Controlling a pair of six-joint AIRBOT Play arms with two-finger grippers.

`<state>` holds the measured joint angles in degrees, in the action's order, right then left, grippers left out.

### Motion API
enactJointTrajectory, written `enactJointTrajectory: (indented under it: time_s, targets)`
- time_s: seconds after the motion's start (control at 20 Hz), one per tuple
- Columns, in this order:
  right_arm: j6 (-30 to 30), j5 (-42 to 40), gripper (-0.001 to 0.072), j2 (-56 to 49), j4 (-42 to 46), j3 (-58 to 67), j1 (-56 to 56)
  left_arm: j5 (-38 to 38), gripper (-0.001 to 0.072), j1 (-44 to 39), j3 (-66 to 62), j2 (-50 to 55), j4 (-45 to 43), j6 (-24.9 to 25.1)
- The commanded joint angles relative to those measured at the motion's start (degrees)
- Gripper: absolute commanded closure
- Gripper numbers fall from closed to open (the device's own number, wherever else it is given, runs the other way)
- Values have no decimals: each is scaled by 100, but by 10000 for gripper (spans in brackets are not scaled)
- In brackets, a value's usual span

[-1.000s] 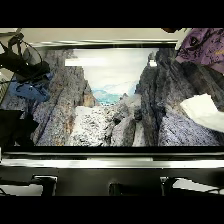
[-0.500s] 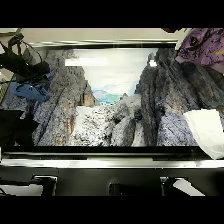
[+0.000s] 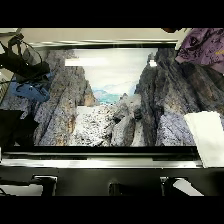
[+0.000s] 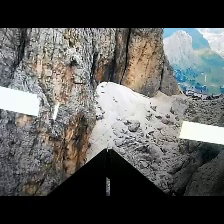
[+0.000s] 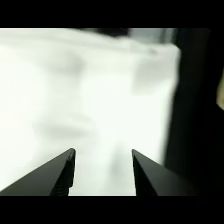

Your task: Fold the clothes and pants, and hang the long-sleeved shirts on hangers.

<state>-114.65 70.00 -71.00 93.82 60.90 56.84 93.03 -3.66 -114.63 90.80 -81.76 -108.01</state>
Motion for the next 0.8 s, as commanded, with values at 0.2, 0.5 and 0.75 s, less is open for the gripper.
enactJointTrajectory:
  time_s: [0.2, 0.5, 0.75]
  targets:
    - [1515, -1805, 522, -2, -3386, 1808, -1996, -2, 692, 7, 0, -11, 7, 192]
    - [2275, -855, 683, -7, -2341, 1888, -5184, -192, 693, -2, 455, -496, 625, 1521]
    - [2332, 11, 683, -7, -1513, 1751, -6961, -1368, 693, 0, 2924, -1980, 970, 1810]
